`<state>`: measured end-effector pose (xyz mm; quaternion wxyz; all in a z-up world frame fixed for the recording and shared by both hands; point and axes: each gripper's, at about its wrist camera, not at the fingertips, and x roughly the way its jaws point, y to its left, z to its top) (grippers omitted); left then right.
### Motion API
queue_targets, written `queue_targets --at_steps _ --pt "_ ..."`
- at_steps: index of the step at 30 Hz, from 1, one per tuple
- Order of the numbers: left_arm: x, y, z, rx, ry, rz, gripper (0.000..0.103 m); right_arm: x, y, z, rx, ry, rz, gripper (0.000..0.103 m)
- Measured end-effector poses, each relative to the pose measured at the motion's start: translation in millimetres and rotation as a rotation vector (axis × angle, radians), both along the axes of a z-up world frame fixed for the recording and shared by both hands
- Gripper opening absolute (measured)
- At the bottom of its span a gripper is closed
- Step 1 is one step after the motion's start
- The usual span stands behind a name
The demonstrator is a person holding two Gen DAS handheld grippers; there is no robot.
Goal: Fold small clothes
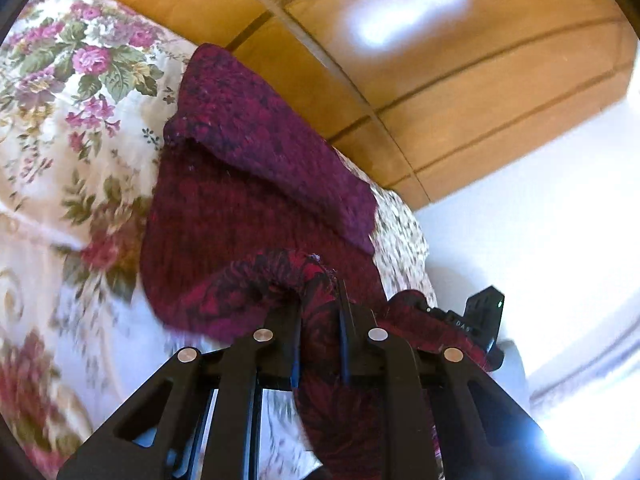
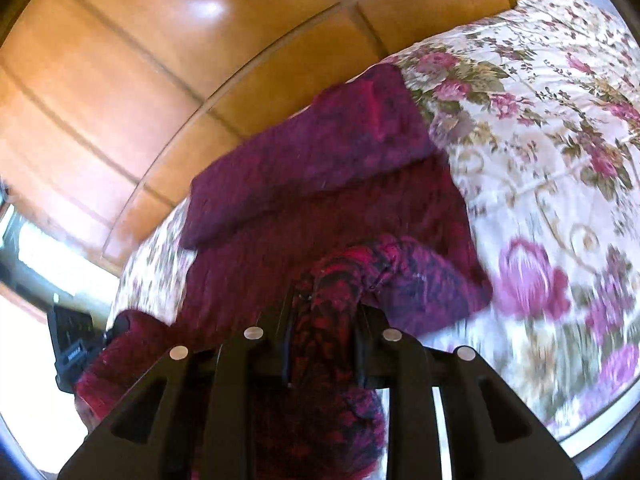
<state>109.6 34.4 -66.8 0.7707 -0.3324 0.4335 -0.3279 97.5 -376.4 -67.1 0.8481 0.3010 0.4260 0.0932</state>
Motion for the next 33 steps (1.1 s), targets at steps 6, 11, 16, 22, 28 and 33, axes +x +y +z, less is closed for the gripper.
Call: queue_targets --at_steps 6,11,16,22,28,33 --pt "59 -4 -16 -0.025 0.149 0.051 0.015 46 -9 -9 0.008 0.044 -0.024 0.027" --pt "90 12 -16 -0.181 0.226 0.116 0.049 63 -19 -14 0.105 0.045 -0.039 0.064" --pt "88 34 -4 -0.143 0.166 0.186 0.068 57 -40 -5 0.248 -0.03 -0.078 0.1" --pt "55 65 -6 -0.023 0.086 0.227 0.076 18 -54 -5 0.089 -0.036 -0.119 0.101" --pt "26 34 -27 0.025 0.055 0.058 0.076 -5 -37 -37 -0.072 0.05 -0.072 0.085" --pt "18 8 -38 0.184 0.053 0.031 0.03 0 -24 -49 -0.172 0.079 -0.075 0.053"
